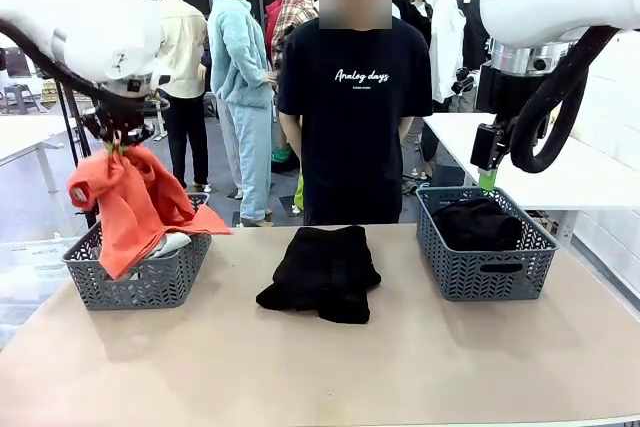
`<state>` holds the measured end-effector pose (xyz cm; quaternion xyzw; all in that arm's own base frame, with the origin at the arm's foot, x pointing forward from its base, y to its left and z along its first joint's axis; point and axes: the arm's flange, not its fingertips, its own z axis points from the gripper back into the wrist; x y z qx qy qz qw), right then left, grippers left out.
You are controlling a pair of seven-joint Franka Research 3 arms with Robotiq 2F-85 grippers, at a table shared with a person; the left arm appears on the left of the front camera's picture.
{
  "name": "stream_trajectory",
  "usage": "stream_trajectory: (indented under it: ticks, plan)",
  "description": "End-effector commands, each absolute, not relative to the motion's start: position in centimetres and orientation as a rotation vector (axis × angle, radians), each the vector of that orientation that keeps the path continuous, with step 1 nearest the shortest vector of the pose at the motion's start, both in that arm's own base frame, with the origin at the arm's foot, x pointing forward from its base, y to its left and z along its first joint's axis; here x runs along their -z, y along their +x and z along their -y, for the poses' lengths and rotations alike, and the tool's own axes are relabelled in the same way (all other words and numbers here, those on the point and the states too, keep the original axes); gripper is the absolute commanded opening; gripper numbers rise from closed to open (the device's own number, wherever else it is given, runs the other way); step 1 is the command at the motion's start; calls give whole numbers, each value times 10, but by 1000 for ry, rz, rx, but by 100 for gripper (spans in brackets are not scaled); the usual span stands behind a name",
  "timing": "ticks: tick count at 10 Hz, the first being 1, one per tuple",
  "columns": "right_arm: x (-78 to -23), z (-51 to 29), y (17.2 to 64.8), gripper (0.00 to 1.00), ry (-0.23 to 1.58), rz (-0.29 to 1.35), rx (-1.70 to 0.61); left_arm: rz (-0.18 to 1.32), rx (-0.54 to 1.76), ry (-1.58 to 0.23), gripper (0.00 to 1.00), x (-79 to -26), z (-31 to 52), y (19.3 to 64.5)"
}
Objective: Sort the tops and bottoms.
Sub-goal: Sort the clothes according to human instructions.
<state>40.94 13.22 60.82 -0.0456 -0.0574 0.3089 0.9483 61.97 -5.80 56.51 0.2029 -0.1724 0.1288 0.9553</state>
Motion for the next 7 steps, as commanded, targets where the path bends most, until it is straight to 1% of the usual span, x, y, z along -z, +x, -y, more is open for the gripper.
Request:
stream_trajectory:
  ticks: [1, 3, 4, 5, 6, 7]
  plan:
    - [-609, -133, 410, 100, -114, 109, -613, 217, -298, 244, 0, -538, 45, 631]
    - [-609, -133, 410, 100, -114, 109, -613, 105, -324, 180, 0, -501, 33, 630]
    - [-609, -133, 410, 100, -114, 109, -613, 41, -313, 203, 0, -495, 34, 627]
    - [-609, -133, 410, 100, -114, 109, -613, 44, -351, 202, 0, -510, 33, 624]
    - [-609, -133, 410, 100, -114, 109, -613, 98, -323, 201, 0, -486, 38, 632]
    - [-609, -133, 410, 100, -114, 109, -613, 98, -323, 201, 0, -486, 38, 632]
